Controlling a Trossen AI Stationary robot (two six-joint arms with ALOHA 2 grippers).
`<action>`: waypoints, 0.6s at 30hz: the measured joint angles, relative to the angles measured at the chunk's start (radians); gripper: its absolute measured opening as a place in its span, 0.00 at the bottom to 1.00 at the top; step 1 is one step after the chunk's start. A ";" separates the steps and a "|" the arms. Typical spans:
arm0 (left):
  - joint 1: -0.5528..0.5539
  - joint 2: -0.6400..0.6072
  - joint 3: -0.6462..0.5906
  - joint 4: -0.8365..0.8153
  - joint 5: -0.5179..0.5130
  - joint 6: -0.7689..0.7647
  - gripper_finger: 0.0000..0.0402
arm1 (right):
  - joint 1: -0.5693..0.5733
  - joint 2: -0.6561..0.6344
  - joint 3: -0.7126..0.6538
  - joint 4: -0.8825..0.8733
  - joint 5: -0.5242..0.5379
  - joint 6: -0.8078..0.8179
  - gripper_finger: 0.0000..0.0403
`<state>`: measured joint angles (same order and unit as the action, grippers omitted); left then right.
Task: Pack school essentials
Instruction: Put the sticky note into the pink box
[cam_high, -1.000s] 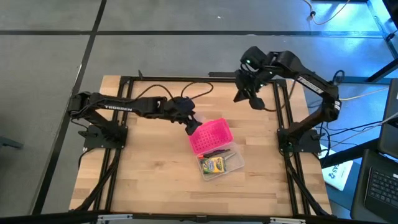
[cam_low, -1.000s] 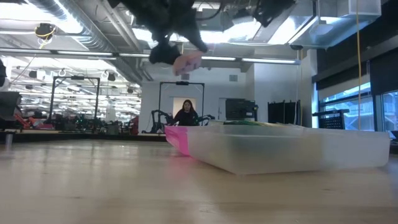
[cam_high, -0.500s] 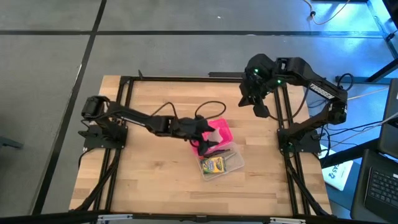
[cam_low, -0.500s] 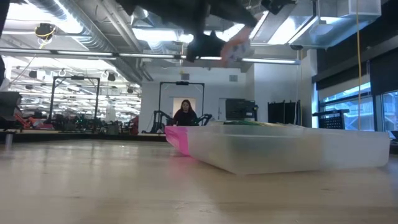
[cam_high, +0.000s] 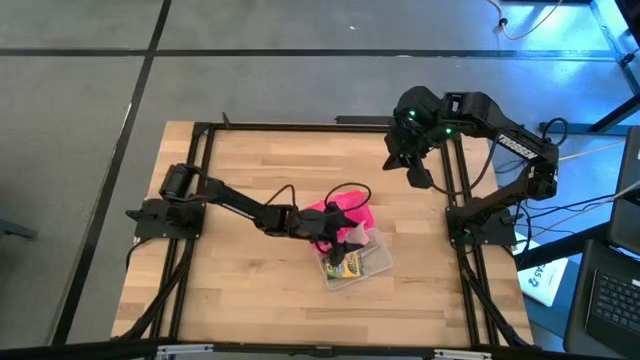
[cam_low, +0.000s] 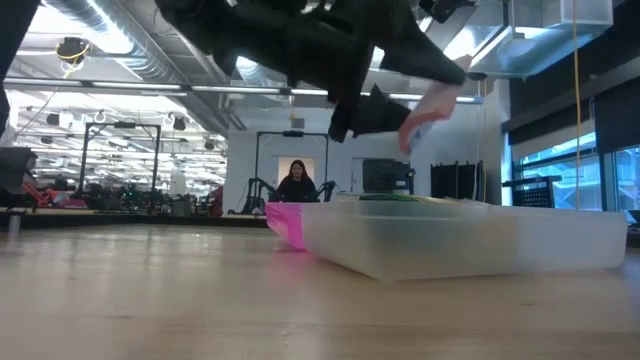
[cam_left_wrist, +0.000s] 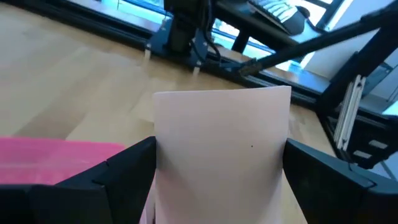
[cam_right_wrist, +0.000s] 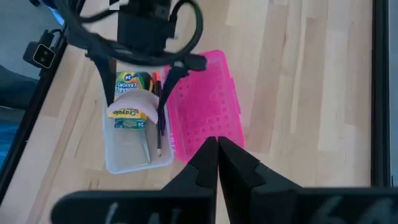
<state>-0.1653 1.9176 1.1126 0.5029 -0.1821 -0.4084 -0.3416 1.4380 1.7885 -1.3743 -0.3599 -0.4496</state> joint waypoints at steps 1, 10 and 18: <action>-0.004 0.012 0.000 0.010 0.000 0.000 0.81 | 0.000 0.000 0.000 0.000 0.000 -0.001 0.04; -0.039 0.053 0.000 0.058 0.020 0.000 0.81 | 0.000 0.000 0.000 -0.010 -0.148 -0.028 0.04; -0.041 0.053 0.000 0.060 0.019 0.001 0.81 | 0.000 0.000 0.000 -0.005 -0.183 -0.053 0.04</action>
<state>-0.2058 1.9705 1.1126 0.5630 -0.1626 -0.4076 -0.3420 1.4384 1.7882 -1.3792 -0.5426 -0.5030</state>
